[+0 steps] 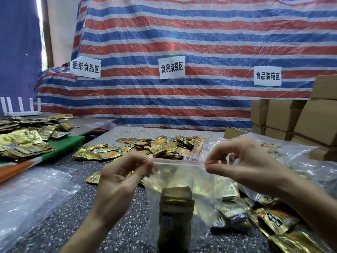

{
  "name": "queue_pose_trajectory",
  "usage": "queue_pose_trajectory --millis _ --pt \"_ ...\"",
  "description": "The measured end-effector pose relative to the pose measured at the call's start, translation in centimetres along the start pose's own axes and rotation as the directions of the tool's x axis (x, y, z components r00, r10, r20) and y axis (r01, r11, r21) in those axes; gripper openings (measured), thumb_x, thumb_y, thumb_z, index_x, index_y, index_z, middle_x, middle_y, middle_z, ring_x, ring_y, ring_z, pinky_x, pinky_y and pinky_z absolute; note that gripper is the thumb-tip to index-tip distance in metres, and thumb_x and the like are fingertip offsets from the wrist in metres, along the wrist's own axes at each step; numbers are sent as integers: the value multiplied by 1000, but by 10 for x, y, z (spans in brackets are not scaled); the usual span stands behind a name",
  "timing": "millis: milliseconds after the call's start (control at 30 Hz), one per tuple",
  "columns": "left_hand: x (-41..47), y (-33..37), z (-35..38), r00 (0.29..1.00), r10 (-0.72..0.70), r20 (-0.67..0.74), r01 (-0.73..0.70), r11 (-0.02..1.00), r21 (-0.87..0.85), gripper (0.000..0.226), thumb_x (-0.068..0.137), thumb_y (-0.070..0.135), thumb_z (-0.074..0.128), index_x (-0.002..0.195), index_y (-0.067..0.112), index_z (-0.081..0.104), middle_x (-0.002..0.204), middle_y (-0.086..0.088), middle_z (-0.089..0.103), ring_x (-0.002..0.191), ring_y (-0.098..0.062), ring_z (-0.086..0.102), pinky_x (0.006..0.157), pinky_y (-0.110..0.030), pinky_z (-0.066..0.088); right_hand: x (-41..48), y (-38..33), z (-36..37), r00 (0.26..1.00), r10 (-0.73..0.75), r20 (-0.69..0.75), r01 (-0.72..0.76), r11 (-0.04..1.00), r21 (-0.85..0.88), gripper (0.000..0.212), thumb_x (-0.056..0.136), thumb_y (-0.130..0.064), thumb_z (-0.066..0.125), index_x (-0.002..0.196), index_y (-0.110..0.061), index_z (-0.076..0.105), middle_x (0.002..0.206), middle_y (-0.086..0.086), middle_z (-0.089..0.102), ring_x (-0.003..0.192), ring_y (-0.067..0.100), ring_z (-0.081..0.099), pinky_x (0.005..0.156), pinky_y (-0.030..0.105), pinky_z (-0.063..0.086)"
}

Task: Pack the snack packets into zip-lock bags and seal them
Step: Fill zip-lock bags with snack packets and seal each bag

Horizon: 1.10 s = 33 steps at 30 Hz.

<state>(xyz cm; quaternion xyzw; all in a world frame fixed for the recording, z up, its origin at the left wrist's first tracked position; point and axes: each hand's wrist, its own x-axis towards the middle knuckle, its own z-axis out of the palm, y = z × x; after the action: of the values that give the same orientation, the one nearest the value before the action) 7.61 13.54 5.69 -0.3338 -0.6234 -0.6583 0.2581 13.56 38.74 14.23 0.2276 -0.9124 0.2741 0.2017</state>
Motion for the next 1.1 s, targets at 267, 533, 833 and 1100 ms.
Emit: queue_pose_trajectory --millis 267,533,833,1100 --pt "0 -3 -1 999 -18 -45 17 1000 -18 7 85 15 67 82 16 73 74 -10 69 71 -19 67 69 -26 56 -6 9 1 998 -25 -63 27 999 31 6 82 -23 78 78 -27 77 76 -20 71 71 4 60 62 14 43" --pt "-1 -5 -2 1000 -14 -25 14 1000 -1 7 86 14 67 83 17 73 74 -9 70 71 -20 68 68 -26 57 -15 16 -2 991 -19 -134 28 998 62 6 76 -31 77 74 -25 77 75 -15 73 67 8 61 58 16 46" --pt "3 -1 -1 999 -33 -42 32 999 -19 6 82 14 67 82 13 73 72 -9 70 69 -18 67 69 -23 57 -23 26 -8 989 78 -122 -52 979 199 15 69 -43 73 79 -34 77 77 -4 75 63 24 60 59 33 50" --pt "4 -2 1 999 -19 -36 18 1000 -4 8 83 15 66 82 17 74 72 -8 71 67 -17 67 66 -23 56 -27 32 -3 971 127 -201 -76 967 243 13 68 -40 77 79 -33 79 77 -8 76 68 12 69 59 19 53"
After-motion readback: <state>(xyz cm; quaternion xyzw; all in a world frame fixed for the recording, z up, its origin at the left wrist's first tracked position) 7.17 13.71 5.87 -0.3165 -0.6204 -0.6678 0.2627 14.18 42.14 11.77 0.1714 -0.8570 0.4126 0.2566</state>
